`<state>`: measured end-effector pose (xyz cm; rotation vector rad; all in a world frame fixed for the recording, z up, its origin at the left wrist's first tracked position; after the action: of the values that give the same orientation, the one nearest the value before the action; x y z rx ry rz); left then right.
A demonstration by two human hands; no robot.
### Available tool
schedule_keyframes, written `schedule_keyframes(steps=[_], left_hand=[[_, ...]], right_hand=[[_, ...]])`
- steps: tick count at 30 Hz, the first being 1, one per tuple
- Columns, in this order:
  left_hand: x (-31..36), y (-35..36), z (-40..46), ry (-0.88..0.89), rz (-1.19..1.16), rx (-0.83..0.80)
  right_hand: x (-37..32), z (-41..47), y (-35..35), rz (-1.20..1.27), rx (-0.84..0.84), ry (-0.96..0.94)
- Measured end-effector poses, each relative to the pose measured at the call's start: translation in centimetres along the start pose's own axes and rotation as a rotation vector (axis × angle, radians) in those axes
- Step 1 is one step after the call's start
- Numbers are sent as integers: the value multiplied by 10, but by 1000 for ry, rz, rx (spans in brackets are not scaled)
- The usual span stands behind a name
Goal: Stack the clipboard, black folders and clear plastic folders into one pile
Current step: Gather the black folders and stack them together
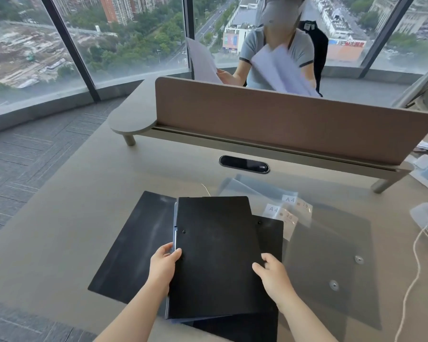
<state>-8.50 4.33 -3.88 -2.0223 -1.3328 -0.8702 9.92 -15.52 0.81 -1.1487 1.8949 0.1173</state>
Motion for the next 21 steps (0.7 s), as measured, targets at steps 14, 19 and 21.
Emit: schedule_keyframes(steps=[14,19,21], left_hand=[[6,-30,25,13,11,55],[4,-27,29,33,10,68],[3,-27,30,38,23,76]], right_hand=[[26,23,-18,-141,378,240],[32,28,-14,-33,326,223],[29,25,-14,25,338,180]])
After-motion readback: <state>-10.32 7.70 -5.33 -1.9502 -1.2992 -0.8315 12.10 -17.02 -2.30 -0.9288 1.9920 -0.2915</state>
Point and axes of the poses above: each hand's wrist, its own z-axis towards the middle knuckle, its own y-axis out of the palm, x = y × z, the point moved 1 cm from there along z, towards the middle knuckle, and after that the axes turned 3 degrees about y, right-handed, at the moved point
